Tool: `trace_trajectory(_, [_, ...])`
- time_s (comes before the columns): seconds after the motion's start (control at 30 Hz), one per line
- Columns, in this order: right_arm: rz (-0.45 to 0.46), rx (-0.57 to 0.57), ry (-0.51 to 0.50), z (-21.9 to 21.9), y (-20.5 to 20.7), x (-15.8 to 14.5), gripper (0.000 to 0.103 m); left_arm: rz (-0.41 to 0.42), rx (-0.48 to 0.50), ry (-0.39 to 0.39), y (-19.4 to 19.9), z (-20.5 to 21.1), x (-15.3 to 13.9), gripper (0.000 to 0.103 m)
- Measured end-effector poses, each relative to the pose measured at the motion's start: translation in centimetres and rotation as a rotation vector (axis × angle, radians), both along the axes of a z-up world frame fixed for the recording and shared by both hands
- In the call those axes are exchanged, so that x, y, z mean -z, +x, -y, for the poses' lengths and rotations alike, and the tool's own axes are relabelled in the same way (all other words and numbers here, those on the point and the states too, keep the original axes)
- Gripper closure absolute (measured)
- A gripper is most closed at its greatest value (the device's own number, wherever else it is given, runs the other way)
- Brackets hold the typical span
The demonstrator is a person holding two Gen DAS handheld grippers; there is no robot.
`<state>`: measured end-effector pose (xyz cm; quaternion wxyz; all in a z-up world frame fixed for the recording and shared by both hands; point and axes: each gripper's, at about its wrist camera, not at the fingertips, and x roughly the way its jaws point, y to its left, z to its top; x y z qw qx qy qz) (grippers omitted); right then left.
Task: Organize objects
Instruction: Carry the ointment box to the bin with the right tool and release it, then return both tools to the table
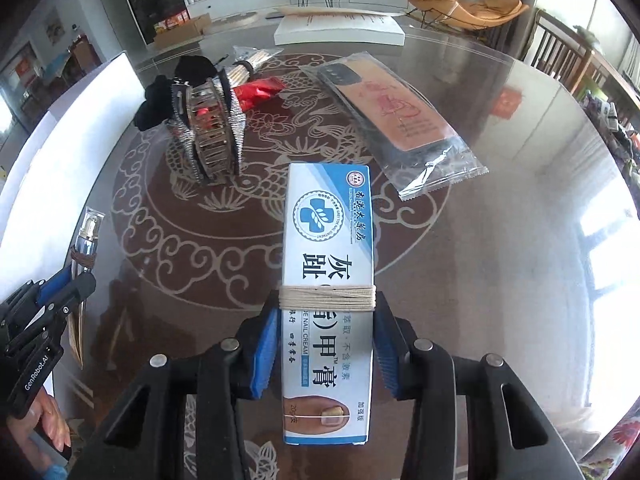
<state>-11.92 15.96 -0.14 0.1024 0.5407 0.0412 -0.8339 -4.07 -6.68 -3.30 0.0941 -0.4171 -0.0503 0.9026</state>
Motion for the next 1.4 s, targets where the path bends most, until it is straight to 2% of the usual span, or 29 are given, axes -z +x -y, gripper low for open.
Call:
trace_trajectory(0.1, [-0.026,-0.026,-0.067,1.1,1.6,-2.7,0.059,-0.066,0.019,0.063,2.8,0.8,-3.5,0.079])
trace_trajectory(0.23, [-0.083,-0.104,-0.192,5.2,3.2,-7.5,0.06,-0.181,0.003,0.116,7.0,4.5,-9.7,0.079])
trace_trajectory(0.3, [-0.116,-0.168,-0.252,8.6,3.9,-10.0,0.06,-0.238,-0.038,0.114,9.1,7.3,-12.5,0.079])
trace_trajectory(0.4, [-0.123,-0.272,-0.389,14.4,4.4,-12.8,0.06,-0.276,-0.141,0.057,11.0,12.1,-14.9,0.079])
trace_trajectory(0.5, [-0.087,-0.391,-0.49,20.7,5.2,-14.1,0.06,-0.246,-0.272,-0.02,11.3,17.0,-14.6,0.079])
trace_trajectory(0.57, [-0.07,-0.458,-0.487,24.9,5.6,-13.8,0.059,-0.194,-0.351,-0.056,10.8,20.1,-13.1,0.079])
trace_trajectory(0.7, [-0.042,-0.524,-0.441,31.1,5.8,-10.8,0.059,-0.003,-0.458,-0.163,8.5,24.1,-8.7,0.077])
trace_trajectory(0.73, [-0.03,-0.535,-0.437,32.1,5.6,-9.8,0.058,0.036,-0.485,-0.183,8.1,24.8,-7.9,0.072])
trace_trajectory(0.77, [-0.018,-0.546,-0.417,33.0,5.4,-8.8,0.057,0.06,-0.508,-0.193,7.8,25.2,-7.4,0.054])
trace_trajectory(0.8, [-0.017,-0.546,-0.385,33.3,5.3,-8.0,0.051,0.066,-0.529,-0.197,7.8,25.5,-7.2,0.043])
trace_trajectory(0.83, [-0.032,-0.535,-0.344,33.5,5.5,-7.5,0.033,0.047,-0.548,-0.202,8.0,25.5,-7.3,0.027])
trace_trajectory(0.87, [-0.061,-0.519,-0.315,33.2,5.8,-7.4,0.024,0.008,-0.561,-0.211,8.5,25.2,-7.8,0.02])
trace_trajectory(0.9, [-0.096,-0.501,-0.306,32.4,6.2,-7.5,0.01,-0.033,-0.566,-0.22,8.6,24.7,-8.1,0.018])
trace_trajectory(0.93, [-0.131,-0.484,-0.299,31.4,6.5,-7.7,0.006,-0.07,-0.564,-0.228,9.0,24.0,-8.6,0.015])
trace_trajectory(1.03, [-0.232,-0.407,-0.247,27.1,7.3,-8.0,0.004,-0.165,-0.515,-0.217,9.1,21.2,-10.2,0.015])
trace_trajectory(1.1, [-0.292,-0.331,-0.2,23.6,7.6,-7.4,0.0,-0.217,-0.445,-0.189,8.6,18.2,-11.4,0.014])
trace_trajectory(1.17, [-0.326,-0.236,-0.15,19.8,7.4,-6.4,0.0,-0.256,-0.356,-0.154,8.2,15.0,-12.1,0.014])
trace_trajectory(1.3, [-0.295,-0.037,-0.056,11.4,6.1,-2.7,0.0,-0.285,-0.168,-0.089,7.4,7.6,-13.2,0.006])
trace_trajectory(1.4, [-0.27,0.108,-0.019,5.2,5.4,-0.3,0.0,-0.238,-0.061,-0.036,6.5,2.8,-11.9,0.003])
